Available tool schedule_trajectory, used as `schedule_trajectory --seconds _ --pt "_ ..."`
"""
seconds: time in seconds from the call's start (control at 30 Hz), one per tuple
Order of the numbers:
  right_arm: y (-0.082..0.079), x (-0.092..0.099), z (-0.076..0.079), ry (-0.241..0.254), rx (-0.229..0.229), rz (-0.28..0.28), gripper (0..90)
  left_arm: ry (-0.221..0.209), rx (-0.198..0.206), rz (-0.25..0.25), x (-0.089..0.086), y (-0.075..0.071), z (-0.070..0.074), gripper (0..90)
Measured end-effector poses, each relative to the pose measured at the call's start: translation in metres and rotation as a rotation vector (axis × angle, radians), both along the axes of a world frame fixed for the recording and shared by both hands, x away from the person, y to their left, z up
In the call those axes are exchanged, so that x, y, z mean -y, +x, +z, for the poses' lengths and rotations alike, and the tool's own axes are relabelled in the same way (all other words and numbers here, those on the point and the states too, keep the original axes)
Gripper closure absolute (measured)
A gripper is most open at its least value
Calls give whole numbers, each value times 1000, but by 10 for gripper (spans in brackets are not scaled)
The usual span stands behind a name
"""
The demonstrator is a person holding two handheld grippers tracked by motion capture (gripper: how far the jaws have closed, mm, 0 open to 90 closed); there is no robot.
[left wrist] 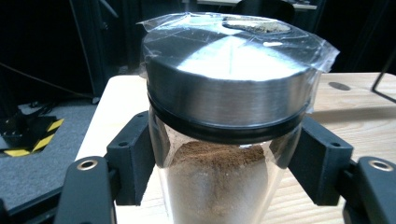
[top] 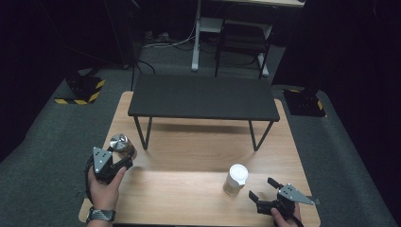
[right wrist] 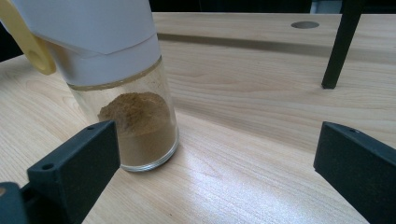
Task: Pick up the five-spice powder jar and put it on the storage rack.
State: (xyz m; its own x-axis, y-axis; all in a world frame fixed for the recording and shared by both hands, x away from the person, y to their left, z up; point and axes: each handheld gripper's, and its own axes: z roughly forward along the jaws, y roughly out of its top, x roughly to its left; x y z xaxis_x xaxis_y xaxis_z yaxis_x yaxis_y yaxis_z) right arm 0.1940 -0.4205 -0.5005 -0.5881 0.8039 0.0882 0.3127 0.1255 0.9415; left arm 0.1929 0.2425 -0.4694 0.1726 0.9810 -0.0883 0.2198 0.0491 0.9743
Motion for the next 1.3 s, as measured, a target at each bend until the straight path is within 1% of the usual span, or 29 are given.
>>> schedule_trajectory --seconds 0.07,0.13,0.2,0.23,0.3,0.4,0.57,0.97,1.2,1.27,1.3 --pt "0 0 0 2 0 0 0 4 6 -6 3 -5 4 310" --pt "0 1 0 4 1 0 0 19 16 -13 7 -9 7 310" --pt "0 1 0 5 0 0 0 15 25 -25 11 -14 12 310" --pt "0 1 -1 6 0 0 0 15 25 -25 11 -14 12 310" --pt "0 1 -1 7 -1 1 0 17 42 -36 18 -19 17 310" --pt "0 1 -1 7 0 1 0 17 52 -47 22 -22 19 310" --pt "0 1 -1 7 1 3 0 12 74 -84 35 -26 27 310" --pt "0 2 -1 11 2 6 0 29 106 -153 64 -25 49 310" --pt "1 3 -1 12 -1 9 0 34 134 -175 77 -22 61 310" --pt "1 3 -1 12 -1 9 0 43 144 -182 84 -17 69 310" --pt "1 3 -1 12 0 10 0 43 144 -182 84 -17 69 310"
